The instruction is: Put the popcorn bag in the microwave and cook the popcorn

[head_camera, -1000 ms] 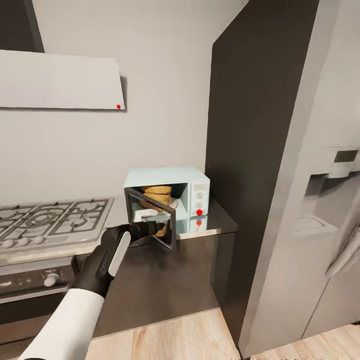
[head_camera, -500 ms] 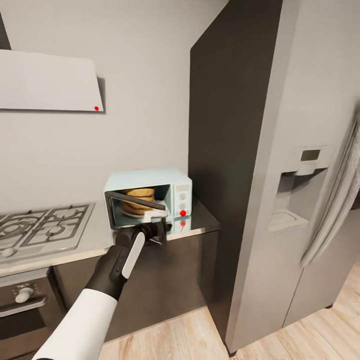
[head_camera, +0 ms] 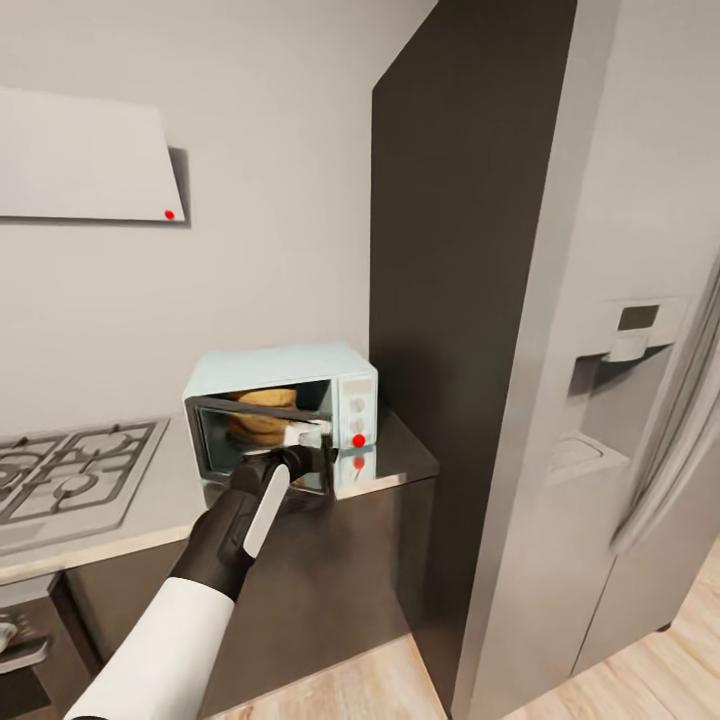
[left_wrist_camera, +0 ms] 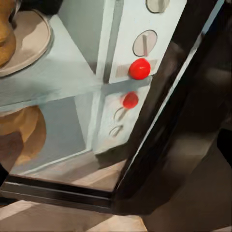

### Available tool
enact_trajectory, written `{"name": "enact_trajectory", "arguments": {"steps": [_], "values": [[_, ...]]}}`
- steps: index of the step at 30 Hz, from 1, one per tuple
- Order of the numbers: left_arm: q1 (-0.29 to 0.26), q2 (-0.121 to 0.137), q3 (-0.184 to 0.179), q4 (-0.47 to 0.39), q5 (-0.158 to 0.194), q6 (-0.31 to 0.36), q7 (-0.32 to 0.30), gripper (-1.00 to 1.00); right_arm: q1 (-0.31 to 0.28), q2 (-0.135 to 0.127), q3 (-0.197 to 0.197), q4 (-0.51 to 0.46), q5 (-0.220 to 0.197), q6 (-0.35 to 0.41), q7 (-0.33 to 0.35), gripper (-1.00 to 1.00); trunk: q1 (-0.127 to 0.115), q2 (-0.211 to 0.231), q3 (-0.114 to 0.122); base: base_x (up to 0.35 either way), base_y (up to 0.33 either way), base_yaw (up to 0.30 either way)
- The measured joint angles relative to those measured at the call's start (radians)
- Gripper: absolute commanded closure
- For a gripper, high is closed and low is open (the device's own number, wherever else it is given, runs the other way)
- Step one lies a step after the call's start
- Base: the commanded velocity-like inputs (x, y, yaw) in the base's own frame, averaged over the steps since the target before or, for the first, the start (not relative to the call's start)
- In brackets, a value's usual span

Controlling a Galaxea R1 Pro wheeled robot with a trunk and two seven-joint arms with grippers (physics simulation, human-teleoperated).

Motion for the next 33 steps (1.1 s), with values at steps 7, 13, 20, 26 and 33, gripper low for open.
{"name": "enact_trajectory", "arguments": {"steps": [7, 13, 20, 26, 33], "values": [[0.0, -0.003, 0.0, 0.004, 0.005, -0.001, 0.0, -1.0, 0.0, 0.0, 0.0, 0.0, 0.0, 0.0, 0.0, -1.0, 0.0, 0.0, 0.0, 0.321, 0.0, 0.0], [0.0, -0.003, 0.001, 0.006, -0.003, 0.0, 0.002, -1.0, 0.0, 0.003, 0.001, 0.0, 0.001, -0.005, 0.0, -1.0, 0.0, 0.0, 0.0, 0.321, 0.0, 0.0], [0.0, -0.001, 0.002, 0.004, 0.005, -0.001, 0.129, -1.0, 0.0, -0.002, 0.0, 0.0, 0.001, 0.0, 0.0, -1.0, 0.0, 0.0, 0.0, 0.32, 0.0, 0.0], [0.001, -0.003, 0.003, -0.122, 0.02, 0.312, 0.149, -1.0, 0.0, -0.003, 0.0, 0.0, 0.001, 0.001, 0.0, -1.0, 0.0, -0.001, 0.0, 0.199, 0.0, 0.0], [0.0, -0.012, 0.003, -0.002, 0.07, 0.009, 0.159, -1.0, 0.0, -0.003, 0.0, 0.0, 0.001, 0.004, 0.0, -1.0, 0.001, 0.0, 0.0, -0.289, 0.0, 0.0]]}}
